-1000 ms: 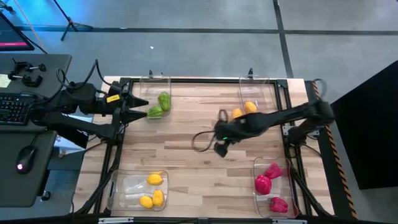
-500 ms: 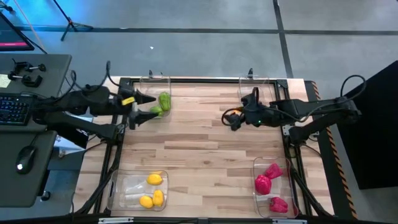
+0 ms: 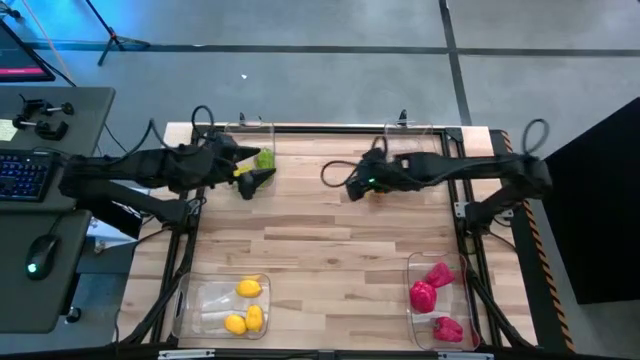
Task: Sort produce into baskets
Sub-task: Put the lemon into the bottom left transparent bin
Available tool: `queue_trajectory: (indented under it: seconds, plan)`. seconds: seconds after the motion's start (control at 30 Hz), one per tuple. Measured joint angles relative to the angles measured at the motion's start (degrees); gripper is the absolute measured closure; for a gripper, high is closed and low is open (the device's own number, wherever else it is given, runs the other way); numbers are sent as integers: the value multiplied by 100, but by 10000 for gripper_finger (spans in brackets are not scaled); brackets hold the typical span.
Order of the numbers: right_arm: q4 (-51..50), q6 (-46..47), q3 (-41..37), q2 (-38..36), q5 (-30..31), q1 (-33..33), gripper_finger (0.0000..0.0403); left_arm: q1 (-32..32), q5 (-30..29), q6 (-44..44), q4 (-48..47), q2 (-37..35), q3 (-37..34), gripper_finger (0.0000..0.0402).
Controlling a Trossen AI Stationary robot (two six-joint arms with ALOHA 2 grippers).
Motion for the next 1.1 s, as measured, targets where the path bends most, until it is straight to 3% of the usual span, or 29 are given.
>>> queue_trajectory:
  seconds: [0.37,0.67,1.1]
  plan:
    - [-1057,1170,0,1498,185,-145,24,586,3,497,-11,147,0,7]
    - [-1038,1784,0,1822,448,-205,24,876,23,1321,-16,96,0,7]
    - [-1035,1614,2,1979,470,-447,25,1172,20,1321,-11,96,0,7]
